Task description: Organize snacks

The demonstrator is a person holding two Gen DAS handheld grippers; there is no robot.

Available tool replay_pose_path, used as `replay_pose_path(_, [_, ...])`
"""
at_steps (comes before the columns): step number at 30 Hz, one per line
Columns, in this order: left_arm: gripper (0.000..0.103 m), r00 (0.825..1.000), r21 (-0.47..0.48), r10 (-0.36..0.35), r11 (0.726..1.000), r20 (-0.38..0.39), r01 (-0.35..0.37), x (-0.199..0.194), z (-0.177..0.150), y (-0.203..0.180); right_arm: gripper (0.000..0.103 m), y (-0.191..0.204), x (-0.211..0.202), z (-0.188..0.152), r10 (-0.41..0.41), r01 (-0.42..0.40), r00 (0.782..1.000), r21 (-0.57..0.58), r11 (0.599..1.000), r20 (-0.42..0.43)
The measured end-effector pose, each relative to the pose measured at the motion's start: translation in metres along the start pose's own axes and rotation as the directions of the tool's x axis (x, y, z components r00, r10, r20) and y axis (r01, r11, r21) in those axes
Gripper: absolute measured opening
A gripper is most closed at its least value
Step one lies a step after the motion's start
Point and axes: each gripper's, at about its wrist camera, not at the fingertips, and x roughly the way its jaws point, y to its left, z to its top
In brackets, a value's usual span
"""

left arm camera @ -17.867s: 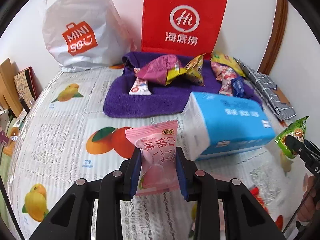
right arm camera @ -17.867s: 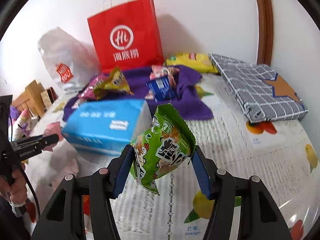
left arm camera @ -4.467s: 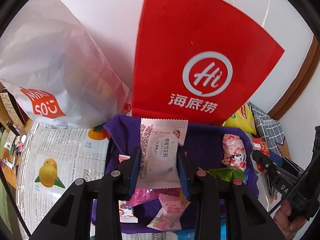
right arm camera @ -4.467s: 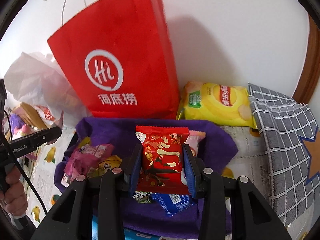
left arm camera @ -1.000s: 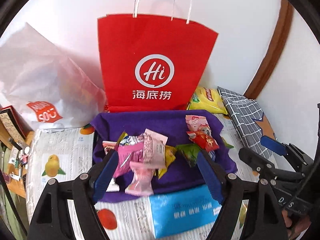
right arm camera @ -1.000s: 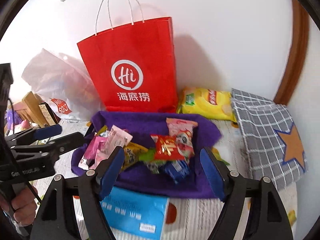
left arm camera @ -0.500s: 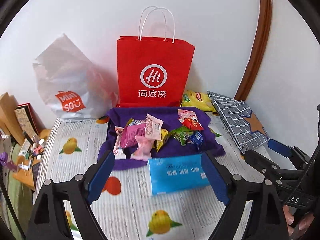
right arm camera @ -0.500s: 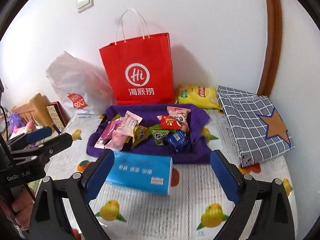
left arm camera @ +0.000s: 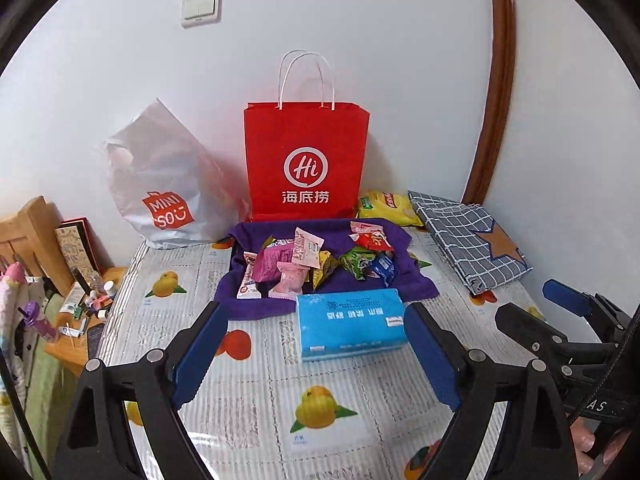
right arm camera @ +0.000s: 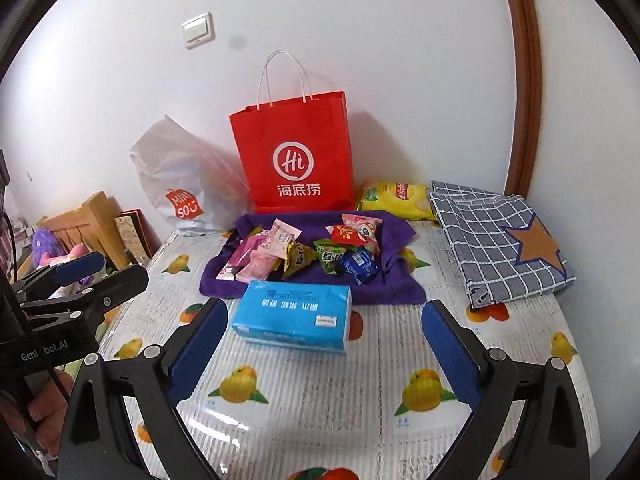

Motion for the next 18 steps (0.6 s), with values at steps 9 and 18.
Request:
replay_pose_path(9, [0.091, 1.0, 0.009, 0.006, 1.0, 0.03, -0.006, -0.023, -0.008, -0.009, 0.097, 0.001, -0.029, -0.011, -0.008, 0.008, 1.0, -0.007, 1.0, 0.03])
replay_pose_path(18, [0.091, 0.999, 0.012, 0.005, 1.0, 0.032, -0.005, -0.026, -0.009, -0.011, 0.097, 0.001, -0.034, -0.013, -0.007, 0.007, 0.999, -0.007, 1.0, 0.036])
